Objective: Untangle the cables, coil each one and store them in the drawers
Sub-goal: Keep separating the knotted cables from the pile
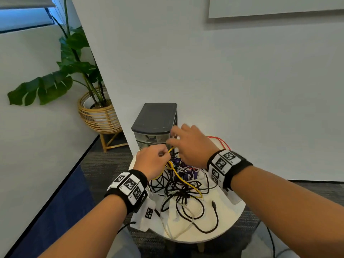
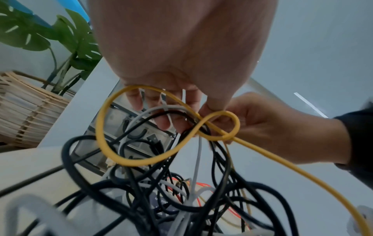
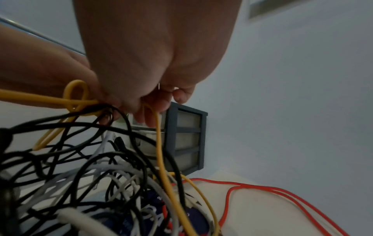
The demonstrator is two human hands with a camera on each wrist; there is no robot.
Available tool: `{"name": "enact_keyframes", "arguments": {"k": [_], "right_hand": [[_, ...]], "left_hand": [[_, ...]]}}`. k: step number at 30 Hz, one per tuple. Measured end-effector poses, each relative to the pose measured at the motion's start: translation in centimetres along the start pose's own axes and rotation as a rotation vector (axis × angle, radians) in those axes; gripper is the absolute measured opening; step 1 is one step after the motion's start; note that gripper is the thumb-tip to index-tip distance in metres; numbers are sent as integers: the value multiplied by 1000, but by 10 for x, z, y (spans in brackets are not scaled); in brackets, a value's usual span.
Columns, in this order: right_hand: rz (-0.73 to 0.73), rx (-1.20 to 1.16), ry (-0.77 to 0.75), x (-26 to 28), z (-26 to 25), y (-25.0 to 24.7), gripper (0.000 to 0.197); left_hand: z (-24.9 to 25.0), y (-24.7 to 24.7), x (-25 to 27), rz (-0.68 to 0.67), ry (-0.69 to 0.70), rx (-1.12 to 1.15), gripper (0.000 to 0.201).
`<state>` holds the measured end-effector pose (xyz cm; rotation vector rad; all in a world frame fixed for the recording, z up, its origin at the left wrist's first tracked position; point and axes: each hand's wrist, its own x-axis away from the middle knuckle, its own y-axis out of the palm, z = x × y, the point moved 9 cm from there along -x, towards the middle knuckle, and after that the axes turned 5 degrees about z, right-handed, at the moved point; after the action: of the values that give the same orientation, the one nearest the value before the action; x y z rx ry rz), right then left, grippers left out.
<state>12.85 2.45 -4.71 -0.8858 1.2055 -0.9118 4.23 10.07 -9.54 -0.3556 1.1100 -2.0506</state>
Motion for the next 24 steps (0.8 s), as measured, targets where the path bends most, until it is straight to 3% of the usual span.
{"name": "enact_keyframes", "arguments": {"k": [2, 4, 8, 13, 16, 20, 22, 24], "right_hand": [[-185, -19, -32, 2, -7, 21, 23], [-257, -92, 39, 1, -1, 26, 13], [-114, -91, 350, 2, 43, 8, 20], [37, -280, 772, 26, 103, 7, 33], [217, -473, 1020, 45, 134, 3, 34], [336, -614, 1038, 45, 136, -7, 34], [316, -633, 1003, 42, 132, -9, 32], [226, -541, 991, 41, 130, -11, 27]], "left_hand": [[3, -2, 2, 9, 20, 2, 20], [3, -2, 3, 3, 10, 11, 18], [-8, -1, 2, -46, -48, 38, 24], [-12, -2, 4, -83, -35, 52, 28], [-14, -1, 7, -105, -39, 55, 29], [-17, 1, 7, -109, -90, 95, 46], [-18, 3, 6, -99, -120, 85, 50], [-22, 5, 6, -77, -157, 25, 37]]}}
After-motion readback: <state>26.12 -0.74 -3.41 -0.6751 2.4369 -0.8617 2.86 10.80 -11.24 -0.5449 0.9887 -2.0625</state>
